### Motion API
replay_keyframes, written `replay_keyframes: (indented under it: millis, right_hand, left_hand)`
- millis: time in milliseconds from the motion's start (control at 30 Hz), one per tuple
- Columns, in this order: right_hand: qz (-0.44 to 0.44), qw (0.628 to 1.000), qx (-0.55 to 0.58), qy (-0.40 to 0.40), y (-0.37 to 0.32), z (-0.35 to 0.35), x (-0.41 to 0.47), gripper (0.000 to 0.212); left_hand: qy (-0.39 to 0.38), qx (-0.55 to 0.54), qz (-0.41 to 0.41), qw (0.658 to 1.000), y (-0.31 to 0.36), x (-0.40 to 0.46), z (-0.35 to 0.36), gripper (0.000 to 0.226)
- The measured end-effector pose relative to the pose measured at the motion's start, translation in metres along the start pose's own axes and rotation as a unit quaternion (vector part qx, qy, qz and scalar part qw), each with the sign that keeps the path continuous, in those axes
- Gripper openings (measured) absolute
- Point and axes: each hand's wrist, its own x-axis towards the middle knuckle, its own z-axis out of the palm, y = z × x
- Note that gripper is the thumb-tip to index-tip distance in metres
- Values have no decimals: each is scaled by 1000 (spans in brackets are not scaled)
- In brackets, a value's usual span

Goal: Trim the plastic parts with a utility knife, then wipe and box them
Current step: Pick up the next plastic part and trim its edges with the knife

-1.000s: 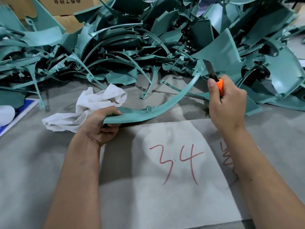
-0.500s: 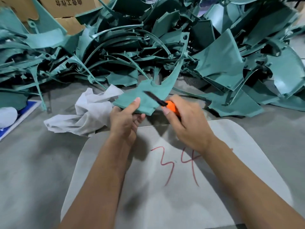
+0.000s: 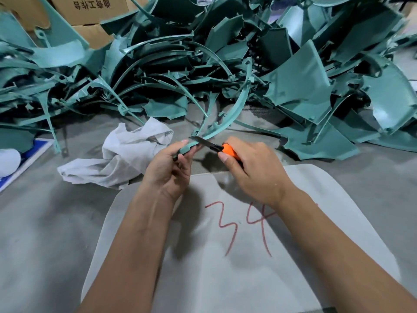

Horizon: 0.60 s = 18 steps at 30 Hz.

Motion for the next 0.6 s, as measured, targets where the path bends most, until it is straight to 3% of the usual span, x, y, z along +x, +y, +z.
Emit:
replay_keyframes:
  millis: [267, 367, 467, 533, 600]
  right_hand:
    - [198, 969, -75, 127, 35, -10, 6, 29]
    - [95, 979, 15, 179, 19, -13, 3, 24]
    - [-1, 994, 47, 99, 0, -3, 1, 19]
    - [-6, 996, 50, 70, -3, 2, 2, 22]
    - [23, 997, 45, 57, 0, 1, 5, 47]
  left_hand:
    - [19, -19, -22, 999, 6, -3, 0, 20]
    - [21, -50, -26, 998, 5, -5, 2, 39]
    - [1, -51, -28, 998, 2, -9, 6, 65]
    - [0, -43, -30, 999, 1, -11, 7, 60]
    - [13, -26, -37, 999, 2, -11, 7, 44]
